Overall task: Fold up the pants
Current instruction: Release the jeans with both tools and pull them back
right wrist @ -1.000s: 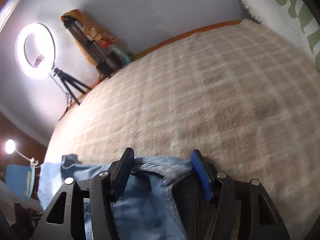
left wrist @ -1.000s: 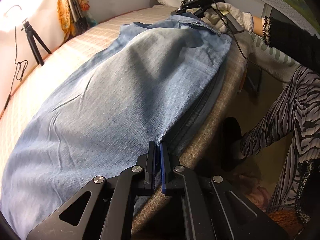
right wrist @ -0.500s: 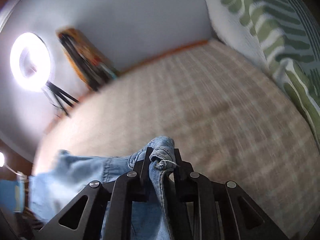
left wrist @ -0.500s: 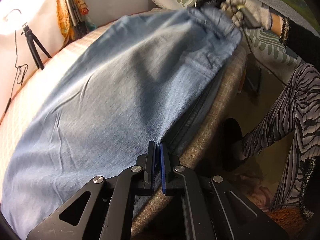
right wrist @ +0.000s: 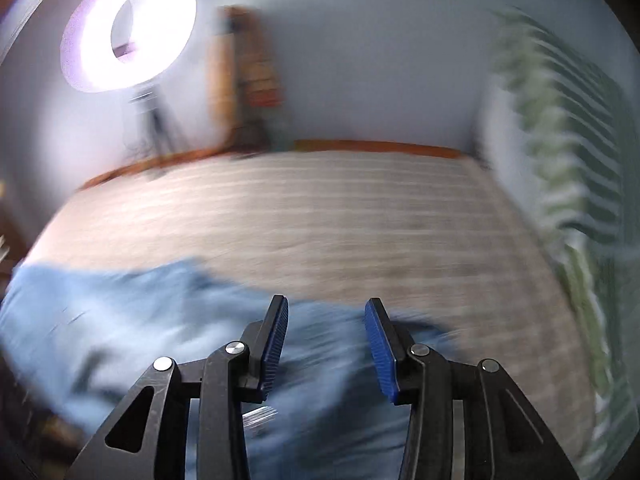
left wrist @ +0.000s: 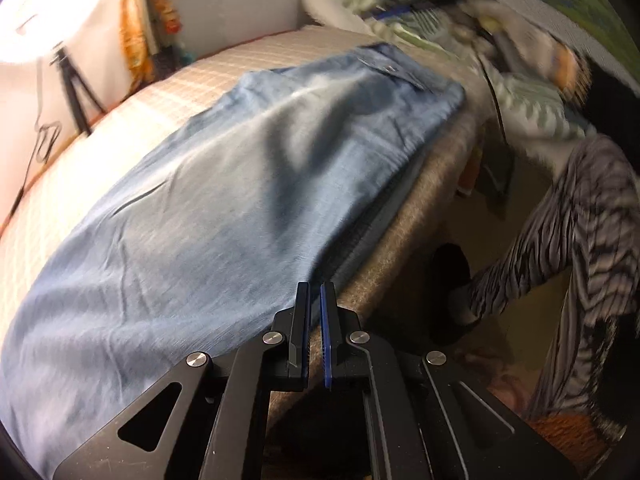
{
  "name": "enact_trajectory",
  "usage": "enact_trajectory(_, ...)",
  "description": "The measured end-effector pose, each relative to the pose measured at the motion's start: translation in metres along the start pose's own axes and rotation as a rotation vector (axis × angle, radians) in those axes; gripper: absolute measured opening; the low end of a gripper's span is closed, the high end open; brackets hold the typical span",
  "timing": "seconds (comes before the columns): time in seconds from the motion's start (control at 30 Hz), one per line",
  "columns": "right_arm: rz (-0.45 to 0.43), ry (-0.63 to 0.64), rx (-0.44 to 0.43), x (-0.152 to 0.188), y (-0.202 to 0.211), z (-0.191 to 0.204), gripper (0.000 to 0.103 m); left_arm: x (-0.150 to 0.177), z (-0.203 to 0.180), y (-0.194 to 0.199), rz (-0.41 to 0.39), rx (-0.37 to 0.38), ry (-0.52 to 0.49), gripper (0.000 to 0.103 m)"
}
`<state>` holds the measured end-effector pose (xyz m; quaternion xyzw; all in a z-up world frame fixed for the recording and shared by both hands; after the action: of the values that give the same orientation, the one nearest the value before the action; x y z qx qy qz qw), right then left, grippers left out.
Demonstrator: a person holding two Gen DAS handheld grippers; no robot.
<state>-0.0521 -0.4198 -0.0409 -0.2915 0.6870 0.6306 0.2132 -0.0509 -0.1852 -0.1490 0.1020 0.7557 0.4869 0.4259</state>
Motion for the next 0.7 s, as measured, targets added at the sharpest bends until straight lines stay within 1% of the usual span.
enact_trajectory(0.03,-0.002,0.037,-0.057,0.0,0.002,0.018,0.043,0.0,0.004,0.002,0.001,0.002,0.027,0.008)
enact_trajectory(0.07,-0.005,0.073,-0.121,0.002,0.004,0.035,0.043,0.0,0.01,0.006,-0.006,-0.008,0.061,0.02)
enact_trajectory(0.1,-0.009,0.109,-0.188,0.003,0.006,0.054,0.043,0.001,0.017,0.012,-0.021,-0.035,0.1,0.035)
enact_trajectory(0.17,-0.01,0.185,-0.303,0.009,0.01,0.091,0.041,0.001,0.029,0.023,-0.044,-0.073,0.163,0.044)
enact_trajectory(0.23,0.004,0.265,-0.366,0.016,0.008,0.123,0.041,0.0,0.04,0.034,-0.059,-0.122,0.23,0.049)
enact_trajectory(0.27,0.012,0.303,-0.386,0.021,0.007,0.137,0.041,0.0,0.043,0.039,-0.068,-0.149,0.252,0.056)
enact_trajectory(0.3,0.02,0.34,-0.402,0.026,0.006,0.151,0.041,0.0,0.047,0.046,-0.085,-0.189,0.282,0.059)
enact_trajectory(0.33,0.033,0.376,-0.413,0.029,0.003,0.164,0.041,0.001,0.05,0.053,-0.099,-0.221,0.305,0.06)
enact_trajectory(0.43,0.054,0.455,-0.423,0.041,-0.003,0.191,0.041,0.002,0.055,0.068,-0.138,-0.278,0.354,0.061)
enact_trajectory(0.47,0.057,0.469,-0.436,0.044,-0.002,0.2,0.041,0.003,0.057,0.072,-0.15,-0.297,0.37,0.064)
enact_trajectory(0.53,0.06,0.503,-0.449,0.048,-0.005,0.212,0.041,0.006,0.061,0.079,-0.169,-0.324,0.395,0.068)
enact_trajectory(0.6,0.062,0.556,-0.44,0.052,-0.01,0.223,0.041,0.008,0.064,0.085,-0.185,-0.338,0.415,0.069)
enact_trajectory(0.7,0.079,0.608,-0.437,0.055,-0.018,0.237,0.041,0.013,0.07,0.092,-0.198,-0.391,0.45,0.069)
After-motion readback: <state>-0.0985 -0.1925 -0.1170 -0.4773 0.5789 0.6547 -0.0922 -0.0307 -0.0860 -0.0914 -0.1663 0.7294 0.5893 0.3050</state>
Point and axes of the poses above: each gripper's, at about its wrist camera, not at the fingertips, and y roughly against the way its jaws point, z to its left, x to its underside, the point moved 1 cm from there along -y, roughly the way its jaws point, and after that the axes turned 13 degrees about y, right-handed, at the moved point
